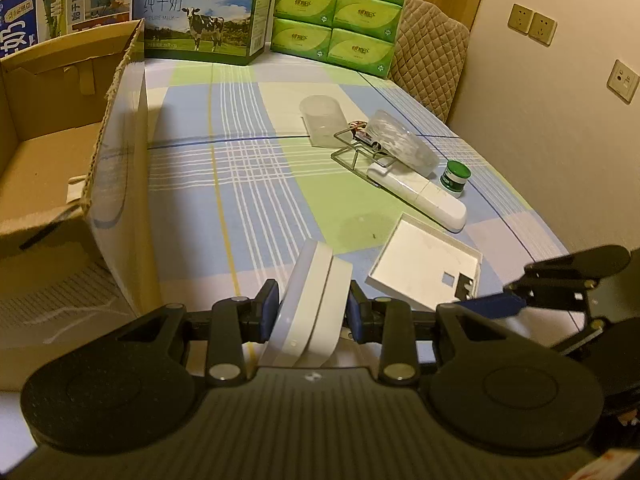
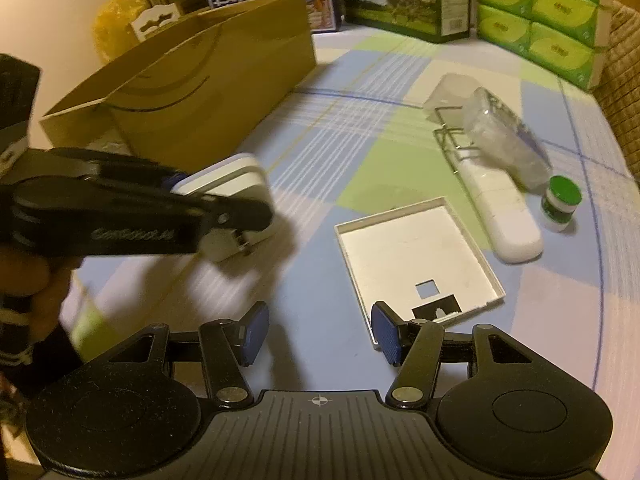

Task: Organize rigid objects
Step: 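Grasp the white cover plate rim with the right tool while the left holds the light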

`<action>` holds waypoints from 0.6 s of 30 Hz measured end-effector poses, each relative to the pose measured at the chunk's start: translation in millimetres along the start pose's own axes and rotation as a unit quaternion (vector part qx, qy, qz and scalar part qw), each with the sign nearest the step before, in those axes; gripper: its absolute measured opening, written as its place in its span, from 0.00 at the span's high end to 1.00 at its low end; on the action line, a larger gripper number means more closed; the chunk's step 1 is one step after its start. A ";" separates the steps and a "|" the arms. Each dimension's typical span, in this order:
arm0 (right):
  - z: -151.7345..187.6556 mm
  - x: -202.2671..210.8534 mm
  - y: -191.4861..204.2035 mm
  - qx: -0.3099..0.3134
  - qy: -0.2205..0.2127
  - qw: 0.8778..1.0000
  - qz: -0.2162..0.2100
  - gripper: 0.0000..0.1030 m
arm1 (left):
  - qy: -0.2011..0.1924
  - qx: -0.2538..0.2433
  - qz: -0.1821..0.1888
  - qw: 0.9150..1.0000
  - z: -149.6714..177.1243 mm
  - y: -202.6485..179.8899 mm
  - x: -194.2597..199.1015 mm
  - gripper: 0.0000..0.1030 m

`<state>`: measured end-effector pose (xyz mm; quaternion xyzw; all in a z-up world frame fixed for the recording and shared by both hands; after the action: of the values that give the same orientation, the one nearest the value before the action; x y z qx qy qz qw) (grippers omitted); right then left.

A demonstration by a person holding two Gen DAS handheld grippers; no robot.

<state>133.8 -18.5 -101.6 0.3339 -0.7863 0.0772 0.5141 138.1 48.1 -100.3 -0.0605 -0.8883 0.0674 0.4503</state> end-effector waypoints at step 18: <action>24.8 39.5 -26.5 -0.065 -0.053 0.994 0.076 0.47 | 0.001 -0.005 0.001 1.000 1.8 -3.0 0.1 0.71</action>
<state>121.2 -68.0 -84.9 0.2429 -0.8388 0.0471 0.4850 136.5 45.1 -100.8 -0.0631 -0.8882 0.0636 0.4507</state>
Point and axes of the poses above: each gripper's, at about its wrist camera, not at the fingertips, and x roughly against the way its jaws point, y to its left, z to its underside, the point moved 2 cm from there along -x, roughly the way its jaws point, and after that the axes turned 8 degrees about y, right-handed, at the moved point
